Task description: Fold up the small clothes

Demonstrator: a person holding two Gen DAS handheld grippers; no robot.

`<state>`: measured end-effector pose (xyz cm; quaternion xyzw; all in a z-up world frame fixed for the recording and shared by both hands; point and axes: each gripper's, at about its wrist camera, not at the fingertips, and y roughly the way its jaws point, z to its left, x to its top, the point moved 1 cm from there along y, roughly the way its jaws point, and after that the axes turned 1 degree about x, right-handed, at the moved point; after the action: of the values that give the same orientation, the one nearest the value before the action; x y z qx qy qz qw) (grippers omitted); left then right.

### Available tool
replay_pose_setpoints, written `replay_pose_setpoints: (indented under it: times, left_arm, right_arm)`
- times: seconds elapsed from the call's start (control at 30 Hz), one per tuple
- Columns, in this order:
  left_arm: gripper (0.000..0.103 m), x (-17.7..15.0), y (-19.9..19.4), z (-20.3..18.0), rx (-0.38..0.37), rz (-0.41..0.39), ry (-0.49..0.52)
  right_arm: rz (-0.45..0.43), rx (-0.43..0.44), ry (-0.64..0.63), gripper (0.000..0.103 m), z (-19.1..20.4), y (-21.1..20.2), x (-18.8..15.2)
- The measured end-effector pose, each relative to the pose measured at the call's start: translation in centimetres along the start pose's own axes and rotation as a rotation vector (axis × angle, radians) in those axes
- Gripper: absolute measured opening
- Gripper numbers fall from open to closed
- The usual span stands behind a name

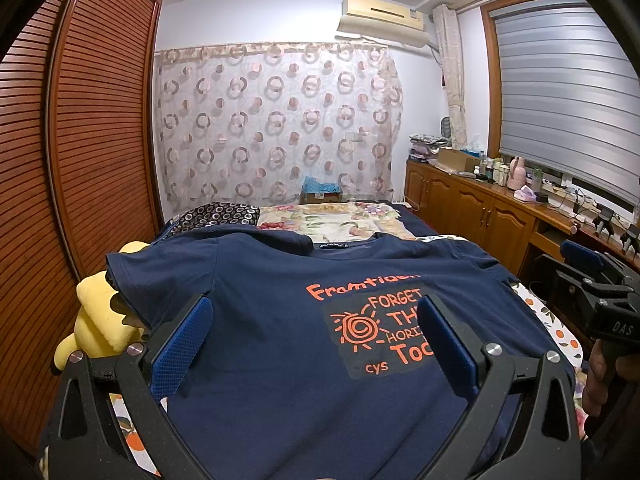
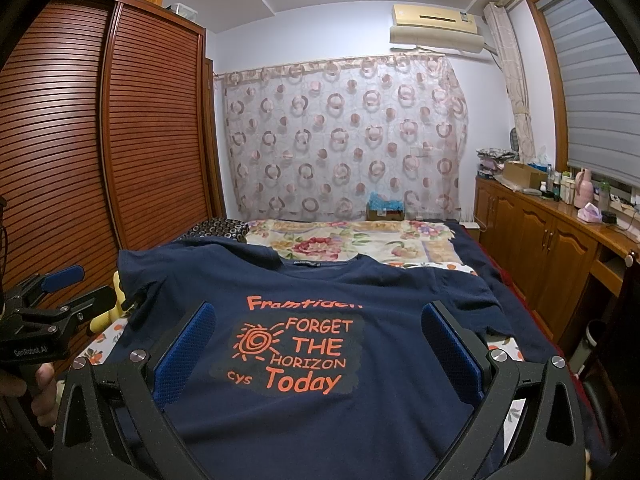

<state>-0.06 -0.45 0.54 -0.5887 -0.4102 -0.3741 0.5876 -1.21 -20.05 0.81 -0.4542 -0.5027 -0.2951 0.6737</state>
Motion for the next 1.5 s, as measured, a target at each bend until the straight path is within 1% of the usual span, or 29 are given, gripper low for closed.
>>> replay_pose_setpoints:
  times: [0.77,0.9,1.1,1.23,1.33,1.5]
  left_arm:
    - [0.102,0.0,0.0,-0.1,0.001,-0.002,0.003]
    - [0.102,0.0,0.0,-0.1,0.001,-0.003,0.003]
    - [0.102,0.0,-0.1,0.0,0.003,0.013,-0.002]
    - [0.102,0.0,0.3,0.8,0.009,0.031,-0.009]
    - [0.102,-0.6,1.1,2.5,0.024,0.044,-0.020]
    - [0.102,-0.9,1.7,5.8,0.080,0.045,-0.049]
  right_arm:
    - [-0.002,0.002,0.001,0.102,0.0,-0.1,0.1]
    - [0.011,0.027,0.003,0.102,0.1,-0.1,0.1]
    - [0.019,0.025,0.003,0.102,0.2,0.1,0.0]
    - [0.027,0.033,0.002,0.102,0.3,0.5,-0.1]
    - [0.037,0.052,-0.008,0.102,0.5,1.2,-0.3]
    - [0.076,0.099,-0.025,0.101,0.8,2.7,-0.9]
